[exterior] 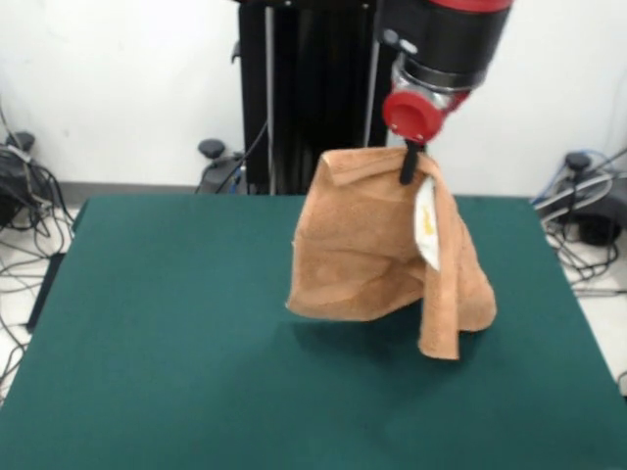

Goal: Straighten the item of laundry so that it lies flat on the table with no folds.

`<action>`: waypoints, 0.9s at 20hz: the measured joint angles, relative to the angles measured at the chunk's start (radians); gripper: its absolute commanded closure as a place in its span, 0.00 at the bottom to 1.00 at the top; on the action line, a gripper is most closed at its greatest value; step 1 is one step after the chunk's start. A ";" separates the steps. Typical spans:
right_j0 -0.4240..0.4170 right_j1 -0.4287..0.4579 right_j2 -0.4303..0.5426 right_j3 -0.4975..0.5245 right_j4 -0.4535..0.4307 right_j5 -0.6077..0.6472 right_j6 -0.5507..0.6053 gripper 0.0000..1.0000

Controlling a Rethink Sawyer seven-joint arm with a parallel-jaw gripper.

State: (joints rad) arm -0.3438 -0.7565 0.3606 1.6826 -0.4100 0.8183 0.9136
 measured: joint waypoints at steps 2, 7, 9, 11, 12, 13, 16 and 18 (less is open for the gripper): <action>-0.027 -0.035 0.000 0.031 0.022 0.004 0.000 1.00; -0.065 -0.144 0.000 0.101 0.075 0.047 0.000 1.00; -0.069 -0.180 0.000 0.121 0.085 0.061 0.000 1.00; -0.069 -0.215 0.000 0.141 0.093 0.068 0.000 1.00; -0.068 -0.232 0.000 0.151 0.097 0.068 0.000 1.00; -0.067 -0.248 0.000 0.161 0.101 0.068 0.000 1.00; -0.056 -0.313 0.000 0.210 0.116 0.068 0.000 1.00; -0.049 -0.334 0.000 0.229 0.121 0.068 0.000 1.00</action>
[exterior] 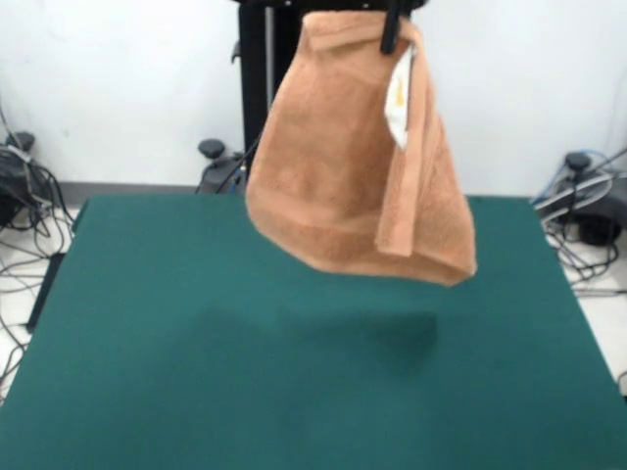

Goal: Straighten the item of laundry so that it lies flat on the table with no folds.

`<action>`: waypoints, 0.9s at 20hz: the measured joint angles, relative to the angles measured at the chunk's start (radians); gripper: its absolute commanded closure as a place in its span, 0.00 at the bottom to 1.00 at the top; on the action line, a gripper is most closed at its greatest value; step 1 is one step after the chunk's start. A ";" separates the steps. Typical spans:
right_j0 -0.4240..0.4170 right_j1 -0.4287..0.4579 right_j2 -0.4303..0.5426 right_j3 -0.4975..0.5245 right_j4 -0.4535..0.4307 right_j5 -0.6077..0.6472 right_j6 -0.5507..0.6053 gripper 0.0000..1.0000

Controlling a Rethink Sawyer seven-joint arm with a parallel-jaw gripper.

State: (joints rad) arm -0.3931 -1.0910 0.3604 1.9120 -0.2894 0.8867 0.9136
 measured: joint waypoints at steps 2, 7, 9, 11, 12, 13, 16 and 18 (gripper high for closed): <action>0.010 -0.026 0.000 0.027 0.004 0.000 0.000 1.00; 0.024 -0.077 0.000 0.101 0.006 -0.023 0.000 1.00; 0.023 -0.088 0.000 0.129 0.006 -0.043 0.000 1.00; 0.023 -0.095 0.000 0.152 0.006 -0.065 0.000 1.00; 0.023 -0.096 0.000 0.160 0.006 -0.074 0.000 1.00; 0.023 -0.096 0.000 0.169 0.006 -0.084 0.000 1.00; 0.021 -0.096 0.000 0.204 0.007 -0.119 0.000 1.00; 0.018 -0.096 0.000 0.233 0.013 -0.142 0.000 1.00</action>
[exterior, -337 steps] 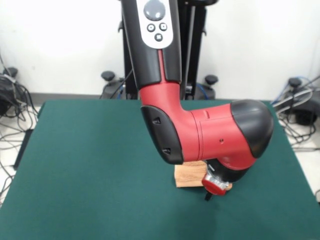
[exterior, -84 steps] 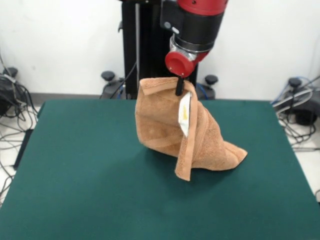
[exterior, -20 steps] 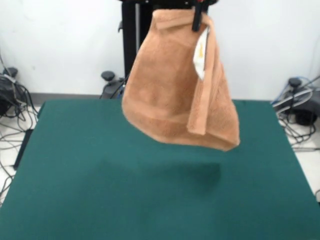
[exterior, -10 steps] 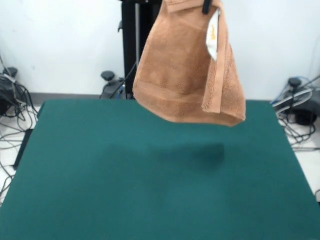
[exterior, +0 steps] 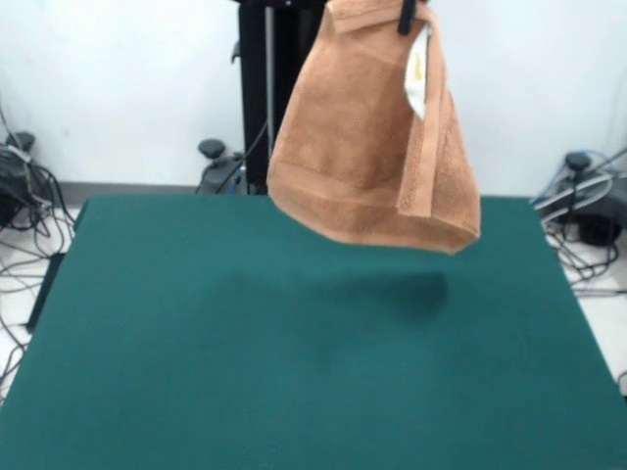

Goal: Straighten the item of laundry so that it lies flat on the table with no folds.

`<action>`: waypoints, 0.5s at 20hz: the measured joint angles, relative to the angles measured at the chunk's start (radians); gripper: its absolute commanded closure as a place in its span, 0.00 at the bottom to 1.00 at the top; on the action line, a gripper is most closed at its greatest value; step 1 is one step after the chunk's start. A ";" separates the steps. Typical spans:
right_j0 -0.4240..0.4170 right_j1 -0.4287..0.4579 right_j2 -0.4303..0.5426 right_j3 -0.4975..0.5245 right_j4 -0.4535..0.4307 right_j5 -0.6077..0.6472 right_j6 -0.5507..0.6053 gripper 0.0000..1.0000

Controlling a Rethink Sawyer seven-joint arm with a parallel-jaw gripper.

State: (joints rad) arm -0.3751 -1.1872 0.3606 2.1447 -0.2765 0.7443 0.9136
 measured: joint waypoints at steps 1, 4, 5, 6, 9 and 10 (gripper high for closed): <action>-0.002 -0.001 0.000 0.017 0.004 -0.012 0.000 1.00; -0.002 -0.005 0.000 0.048 0.008 -0.031 0.000 1.00; -0.002 -0.007 0.000 0.057 0.008 -0.036 0.000 1.00; -0.002 -0.009 0.000 0.065 0.008 -0.041 0.000 1.00; -0.002 -0.019 0.000 0.099 0.008 -0.060 0.000 1.00; -0.002 -0.028 0.000 0.121 0.008 -0.070 0.000 1.00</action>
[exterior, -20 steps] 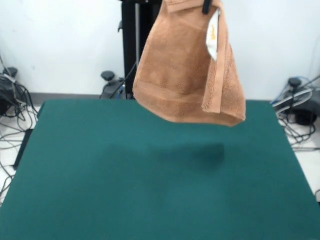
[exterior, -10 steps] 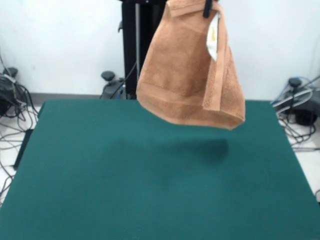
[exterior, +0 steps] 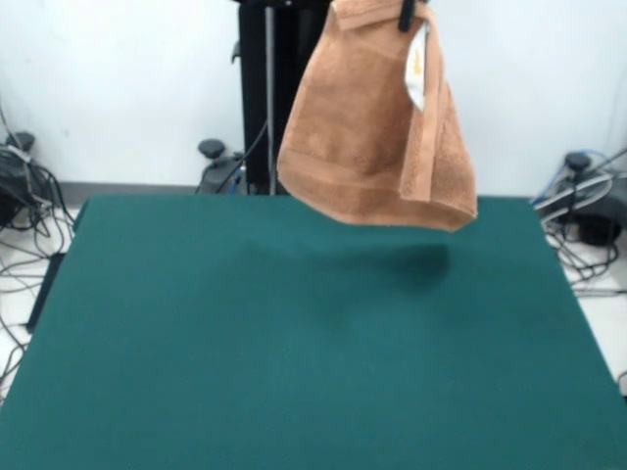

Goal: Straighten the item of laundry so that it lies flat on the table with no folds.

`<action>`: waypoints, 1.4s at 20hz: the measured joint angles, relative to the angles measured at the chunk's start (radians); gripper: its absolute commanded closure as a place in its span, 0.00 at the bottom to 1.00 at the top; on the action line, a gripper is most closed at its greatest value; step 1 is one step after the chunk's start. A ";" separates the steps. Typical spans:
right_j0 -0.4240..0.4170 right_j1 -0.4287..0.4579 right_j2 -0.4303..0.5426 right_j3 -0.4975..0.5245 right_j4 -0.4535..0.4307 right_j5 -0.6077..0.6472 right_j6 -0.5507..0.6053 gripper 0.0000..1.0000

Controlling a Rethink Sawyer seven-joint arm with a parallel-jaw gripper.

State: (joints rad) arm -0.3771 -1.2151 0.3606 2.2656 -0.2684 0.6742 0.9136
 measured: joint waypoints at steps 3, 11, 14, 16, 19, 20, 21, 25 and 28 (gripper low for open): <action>0.000 -0.010 0.000 0.026 0.002 -0.009 0.000 1.00; -0.012 -0.039 0.000 0.097 0.016 -0.033 0.000 1.00; -0.023 -0.047 0.000 0.127 0.018 -0.065 0.000 1.00; -0.034 -0.053 0.000 0.152 0.019 -0.094 0.000 1.00; -0.042 -0.049 0.000 0.179 0.019 -0.129 0.000 1.00; -0.042 -0.047 0.000 0.182 0.019 -0.135 0.000 1.00; -0.042 -0.045 0.000 0.185 0.019 -0.138 0.000 1.00; -0.042 -0.030 -0.003 0.196 0.017 -0.149 0.000 1.00; -0.035 0.008 -0.015 0.193 -0.009 -0.165 0.000 1.00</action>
State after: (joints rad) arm -0.4119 -1.2074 0.3460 2.4584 -0.2771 0.5089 0.9136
